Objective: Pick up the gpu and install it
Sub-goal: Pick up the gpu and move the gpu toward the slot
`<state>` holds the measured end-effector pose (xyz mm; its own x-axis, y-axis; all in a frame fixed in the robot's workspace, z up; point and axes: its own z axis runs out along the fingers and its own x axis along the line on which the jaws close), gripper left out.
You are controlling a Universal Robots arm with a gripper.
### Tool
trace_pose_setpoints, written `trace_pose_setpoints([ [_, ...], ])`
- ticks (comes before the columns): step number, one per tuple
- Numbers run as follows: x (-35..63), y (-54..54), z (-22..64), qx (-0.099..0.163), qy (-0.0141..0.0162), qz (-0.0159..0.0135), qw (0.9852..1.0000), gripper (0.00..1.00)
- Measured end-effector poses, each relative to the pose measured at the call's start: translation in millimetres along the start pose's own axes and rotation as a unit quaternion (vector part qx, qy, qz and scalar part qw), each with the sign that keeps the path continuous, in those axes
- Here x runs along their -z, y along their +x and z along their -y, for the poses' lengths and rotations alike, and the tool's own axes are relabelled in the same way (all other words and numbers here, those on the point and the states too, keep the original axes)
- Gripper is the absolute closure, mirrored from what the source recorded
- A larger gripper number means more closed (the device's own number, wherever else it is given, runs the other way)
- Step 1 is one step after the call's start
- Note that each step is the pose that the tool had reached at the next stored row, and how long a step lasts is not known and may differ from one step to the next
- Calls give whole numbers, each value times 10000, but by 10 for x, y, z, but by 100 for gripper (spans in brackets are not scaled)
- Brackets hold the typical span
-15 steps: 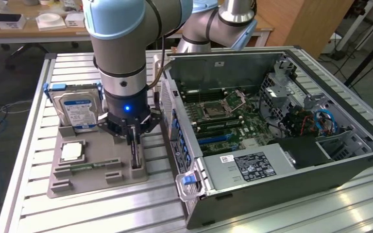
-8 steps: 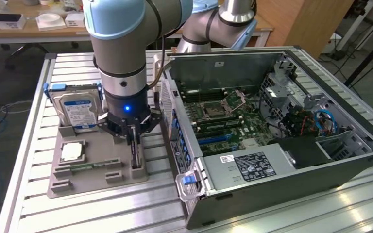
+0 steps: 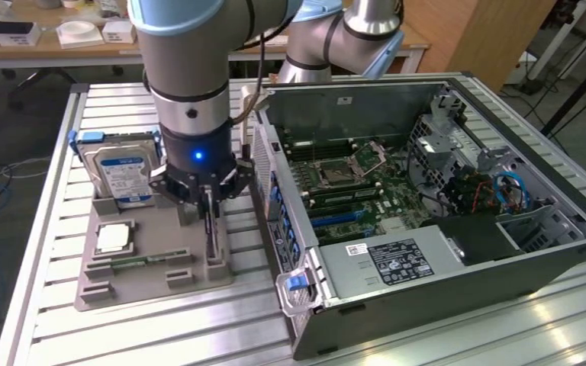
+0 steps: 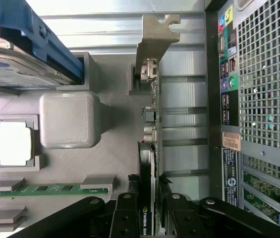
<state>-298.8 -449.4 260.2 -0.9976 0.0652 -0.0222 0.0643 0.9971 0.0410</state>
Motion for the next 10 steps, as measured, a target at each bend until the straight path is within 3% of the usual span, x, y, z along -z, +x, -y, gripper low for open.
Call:
trace_pose_setpoints([
  [10,424,-9,-18,3,-1,1,10000,74],
])
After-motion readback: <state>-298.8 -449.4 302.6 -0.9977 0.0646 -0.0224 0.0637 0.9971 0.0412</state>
